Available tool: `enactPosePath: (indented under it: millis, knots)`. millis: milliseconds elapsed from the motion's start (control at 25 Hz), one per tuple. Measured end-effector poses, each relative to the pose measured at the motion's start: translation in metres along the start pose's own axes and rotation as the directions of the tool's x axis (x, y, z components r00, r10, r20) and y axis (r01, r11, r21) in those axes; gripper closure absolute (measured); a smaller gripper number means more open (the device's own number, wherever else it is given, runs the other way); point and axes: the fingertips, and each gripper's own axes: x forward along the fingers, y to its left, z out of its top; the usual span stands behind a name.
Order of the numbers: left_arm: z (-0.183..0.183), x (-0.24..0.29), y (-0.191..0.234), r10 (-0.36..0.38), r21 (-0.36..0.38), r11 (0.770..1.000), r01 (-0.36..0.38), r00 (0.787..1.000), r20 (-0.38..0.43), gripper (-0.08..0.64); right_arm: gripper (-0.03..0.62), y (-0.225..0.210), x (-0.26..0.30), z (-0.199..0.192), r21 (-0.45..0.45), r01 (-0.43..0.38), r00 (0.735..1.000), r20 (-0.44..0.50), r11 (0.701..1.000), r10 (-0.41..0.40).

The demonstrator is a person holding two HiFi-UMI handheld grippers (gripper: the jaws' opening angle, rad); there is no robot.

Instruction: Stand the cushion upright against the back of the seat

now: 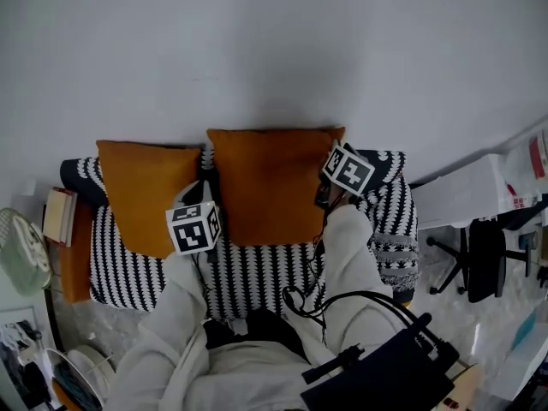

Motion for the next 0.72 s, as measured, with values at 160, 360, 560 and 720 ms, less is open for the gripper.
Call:
enactPosePath:
  millis: [160, 360, 560, 720]
  knots:
    - [-0.006, -0.018, 0.005, -0.02, -0.023, 1.0, 0.02, 1.0, 0.009, 0.555, 0.448, 0.0, -0.033, -0.01, 0.012, 0.007, 1.0, 0.008, 1.0, -0.007]
    - [-0.012, -0.046, 0.017, -0.045, -0.052, 0.998, 0.046, 0.999, 0.031, 0.555, 0.449, 0.009, -0.088, -0.03, 0.023, 0.027, 0.998, 0.048, 0.999, -0.028]
    - [-0.012, -0.079, 0.023, -0.083, -0.043, 0.995, 0.086, 0.994, 0.067, 0.555, 0.449, 0.032, -0.138, -0.054, 0.036, 0.007, 0.999, 0.052, 0.999, -0.009]
    - [-0.011, -0.107, 0.029, -0.118, -0.028, 0.992, 0.121, 0.988, 0.1, 0.555, 0.449, 0.056, -0.173, -0.067, 0.023, -0.017, 0.998, 0.064, 1.0, 0.016]
